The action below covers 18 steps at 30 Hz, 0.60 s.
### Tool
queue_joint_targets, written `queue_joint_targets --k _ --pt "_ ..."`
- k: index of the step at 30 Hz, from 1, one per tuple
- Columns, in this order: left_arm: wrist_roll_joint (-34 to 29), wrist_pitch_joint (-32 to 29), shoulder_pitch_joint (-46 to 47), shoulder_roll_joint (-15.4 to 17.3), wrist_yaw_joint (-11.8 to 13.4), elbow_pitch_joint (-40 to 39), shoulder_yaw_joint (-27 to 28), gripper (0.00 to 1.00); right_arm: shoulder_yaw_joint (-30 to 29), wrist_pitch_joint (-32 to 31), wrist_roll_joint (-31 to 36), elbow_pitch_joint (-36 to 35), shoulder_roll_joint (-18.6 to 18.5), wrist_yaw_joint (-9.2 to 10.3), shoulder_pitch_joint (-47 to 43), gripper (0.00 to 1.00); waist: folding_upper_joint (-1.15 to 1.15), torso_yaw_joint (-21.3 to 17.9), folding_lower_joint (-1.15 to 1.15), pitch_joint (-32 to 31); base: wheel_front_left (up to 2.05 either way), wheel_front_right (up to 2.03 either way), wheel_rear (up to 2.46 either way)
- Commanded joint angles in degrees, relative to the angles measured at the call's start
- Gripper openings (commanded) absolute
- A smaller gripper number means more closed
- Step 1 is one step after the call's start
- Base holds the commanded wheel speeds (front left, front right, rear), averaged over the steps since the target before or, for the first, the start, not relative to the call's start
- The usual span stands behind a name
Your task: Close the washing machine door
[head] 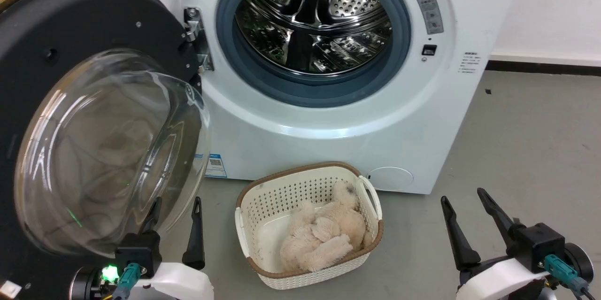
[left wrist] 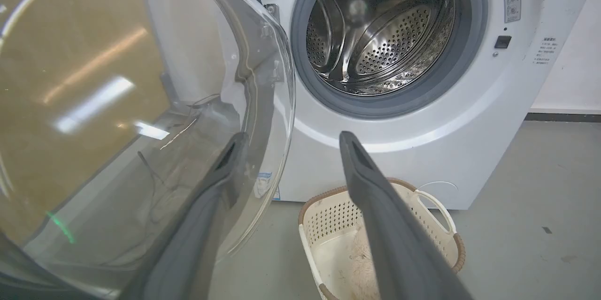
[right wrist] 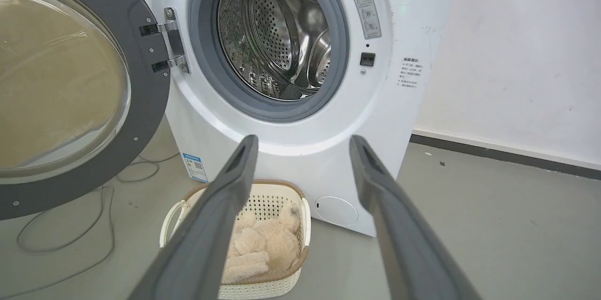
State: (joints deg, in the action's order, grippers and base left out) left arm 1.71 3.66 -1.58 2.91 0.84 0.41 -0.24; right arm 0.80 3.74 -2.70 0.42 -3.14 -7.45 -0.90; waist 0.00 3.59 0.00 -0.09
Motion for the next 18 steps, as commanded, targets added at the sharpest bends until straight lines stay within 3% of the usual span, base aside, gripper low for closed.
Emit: queue_joint_targets --k 1,18 --pt "0.3 0.8 -0.7 0.0 0.2 0.0 0.2 1.0 0.3 0.7 -0.8 0.1 0.1 -0.01 -0.4 1.0 0.0 0.7 0.0 -0.1 0.0 0.0 0.0" --pt "1.0 2.7 -1.8 0.0 0.7 -0.4 0.8 1.0 1.6 2.6 -2.1 0.8 0.1 -0.01 -0.8 1.0 0.0 6.1 0.0 -0.5 0.0 0.0 0.0"
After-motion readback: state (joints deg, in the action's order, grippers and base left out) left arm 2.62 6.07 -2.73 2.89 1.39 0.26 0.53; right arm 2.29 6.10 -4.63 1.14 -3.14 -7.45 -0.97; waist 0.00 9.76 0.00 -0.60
